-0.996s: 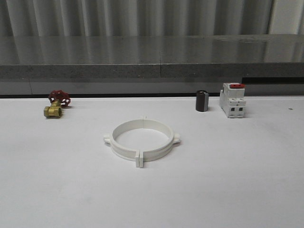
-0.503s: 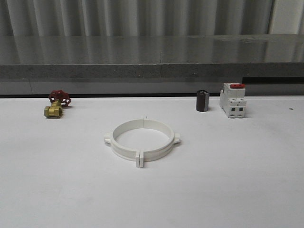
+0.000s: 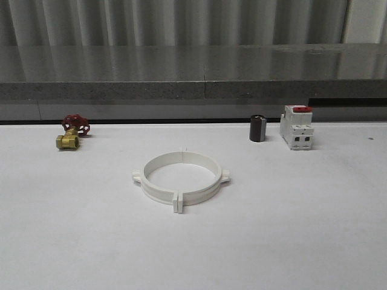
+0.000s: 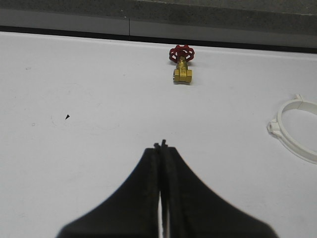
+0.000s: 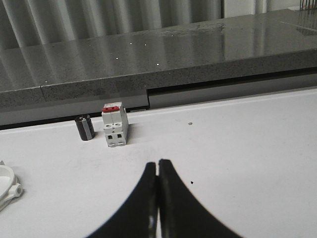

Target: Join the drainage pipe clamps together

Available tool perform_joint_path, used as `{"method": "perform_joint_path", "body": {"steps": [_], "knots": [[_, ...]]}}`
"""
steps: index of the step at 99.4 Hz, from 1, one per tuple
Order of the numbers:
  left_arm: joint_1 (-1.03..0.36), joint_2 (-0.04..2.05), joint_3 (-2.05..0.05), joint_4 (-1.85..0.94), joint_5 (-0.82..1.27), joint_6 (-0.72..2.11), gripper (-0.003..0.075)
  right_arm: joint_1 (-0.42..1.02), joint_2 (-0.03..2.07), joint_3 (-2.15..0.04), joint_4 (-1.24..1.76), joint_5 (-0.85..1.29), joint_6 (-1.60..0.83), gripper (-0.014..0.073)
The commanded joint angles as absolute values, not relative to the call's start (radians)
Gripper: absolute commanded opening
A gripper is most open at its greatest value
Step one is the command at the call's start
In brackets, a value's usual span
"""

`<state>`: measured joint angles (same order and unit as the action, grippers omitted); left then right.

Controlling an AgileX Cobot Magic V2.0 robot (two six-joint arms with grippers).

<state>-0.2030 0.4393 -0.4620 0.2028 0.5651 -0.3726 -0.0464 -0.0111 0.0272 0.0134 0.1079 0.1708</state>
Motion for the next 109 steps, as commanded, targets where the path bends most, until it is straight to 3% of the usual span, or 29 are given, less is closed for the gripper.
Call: {"method": "perform_joint_path", "body": {"steps": [1,61,92,109], "knots": [[-0.201,0.445,-0.49,0.211,0.499,-0.372,-0.002,-0.052,-0.031,0.012,0.0,0.04,0.171,-0.0118],[-0.201,0.445,-0.49,0.211,0.496,-0.372,-0.002,-0.052,-0.031,0.012,0.0,0.04,0.171,-0.0118],[-0.201,0.382,-0.287,0.211,0.066,-0.371,-0.002,-0.052,-0.031,0.012,0.0,0.04,0.171,-0.0118],[-0.198,0.29,-0.139,0.086,-0.095,-0.186,-0.002,-0.052,-0.031,0.012,0.0,0.04,0.171,-0.0118]]}}
